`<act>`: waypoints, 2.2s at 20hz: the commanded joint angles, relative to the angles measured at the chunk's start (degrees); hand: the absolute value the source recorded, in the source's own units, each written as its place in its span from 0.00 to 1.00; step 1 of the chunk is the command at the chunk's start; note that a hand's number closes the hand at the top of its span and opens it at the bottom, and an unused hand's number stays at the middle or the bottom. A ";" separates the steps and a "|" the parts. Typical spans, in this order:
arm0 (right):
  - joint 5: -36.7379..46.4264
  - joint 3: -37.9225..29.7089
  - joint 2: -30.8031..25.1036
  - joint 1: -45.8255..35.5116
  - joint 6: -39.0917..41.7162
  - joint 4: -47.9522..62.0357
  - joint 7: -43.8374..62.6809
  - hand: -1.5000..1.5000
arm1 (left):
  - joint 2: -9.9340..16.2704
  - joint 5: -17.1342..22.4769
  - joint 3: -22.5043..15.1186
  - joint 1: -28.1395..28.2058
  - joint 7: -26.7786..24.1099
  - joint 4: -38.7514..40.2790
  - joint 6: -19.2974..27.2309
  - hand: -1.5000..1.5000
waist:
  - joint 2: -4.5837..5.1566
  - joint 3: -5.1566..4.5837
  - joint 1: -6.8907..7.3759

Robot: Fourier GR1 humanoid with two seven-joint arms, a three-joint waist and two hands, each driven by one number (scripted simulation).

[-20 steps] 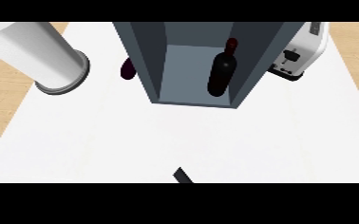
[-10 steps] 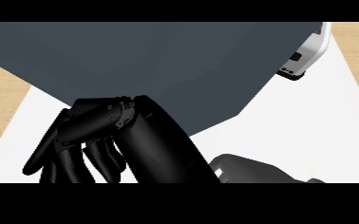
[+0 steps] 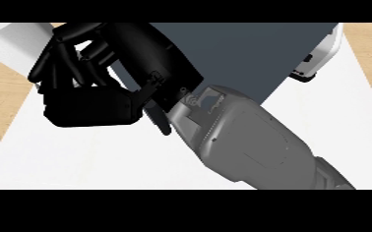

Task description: Pick up the wine, place it into the cabinet and close the cabinet

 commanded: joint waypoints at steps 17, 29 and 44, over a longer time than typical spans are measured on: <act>-24.50 -2.55 0.04 -5.72 42.64 32.96 1.56 1.00 | -2.13 1.44 9.54 1.60 4.99 3.35 -9.02 0.00 | -0.06 0.02 -1.04; -26.36 -7.48 -2.82 -9.74 46.78 45.45 -6.15 1.00 | -6.58 -1.71 11.11 -0.64 8.77 4.42 -9.00 0.00 | 0.54 -0.07 -1.30; -24.02 -4.28 -8.12 -13.33 33.29 48.25 -19.06 1.00 | -7.44 -3.35 11.42 -1.74 12.07 1.05 -6.27 0.00 | 1.03 -0.09 -2.39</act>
